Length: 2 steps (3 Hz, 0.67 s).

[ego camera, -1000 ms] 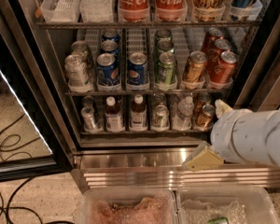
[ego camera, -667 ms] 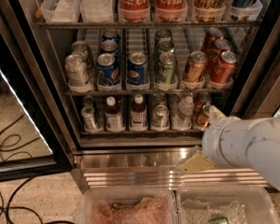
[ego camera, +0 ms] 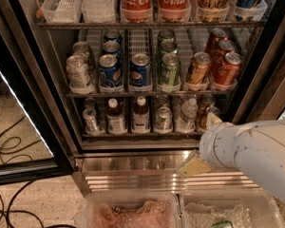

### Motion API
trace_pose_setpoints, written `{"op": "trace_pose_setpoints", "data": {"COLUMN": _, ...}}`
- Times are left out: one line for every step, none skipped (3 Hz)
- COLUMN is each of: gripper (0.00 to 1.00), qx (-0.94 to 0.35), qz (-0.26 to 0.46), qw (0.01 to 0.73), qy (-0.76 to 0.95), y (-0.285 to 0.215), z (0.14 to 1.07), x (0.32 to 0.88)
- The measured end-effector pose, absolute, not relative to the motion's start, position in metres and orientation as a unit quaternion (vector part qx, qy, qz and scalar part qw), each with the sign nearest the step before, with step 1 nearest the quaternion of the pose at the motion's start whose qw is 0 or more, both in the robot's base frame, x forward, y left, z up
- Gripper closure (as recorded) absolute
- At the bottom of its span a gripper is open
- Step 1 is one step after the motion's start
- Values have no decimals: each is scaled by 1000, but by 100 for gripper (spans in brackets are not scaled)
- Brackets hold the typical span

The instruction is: Pick orange can from bottom shelf of fridge

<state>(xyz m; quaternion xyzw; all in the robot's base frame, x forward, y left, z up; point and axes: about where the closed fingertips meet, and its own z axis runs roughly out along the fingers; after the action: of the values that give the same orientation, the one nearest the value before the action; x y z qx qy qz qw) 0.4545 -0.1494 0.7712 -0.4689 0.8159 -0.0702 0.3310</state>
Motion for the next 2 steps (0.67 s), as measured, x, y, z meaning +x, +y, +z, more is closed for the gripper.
{"op": "trace_pose_setpoints", "data": {"gripper": 0, "qx": -465, "qz": -75, "qw": 321, "qy": 822, "y": -173, "z": 756, "x": 466}}
{"op": "trace_pose_setpoints", "data": {"gripper": 0, "qx": -455, "qz": -73, "qw": 315, "qy": 830, "y": -208, "z": 752, "x": 471}}
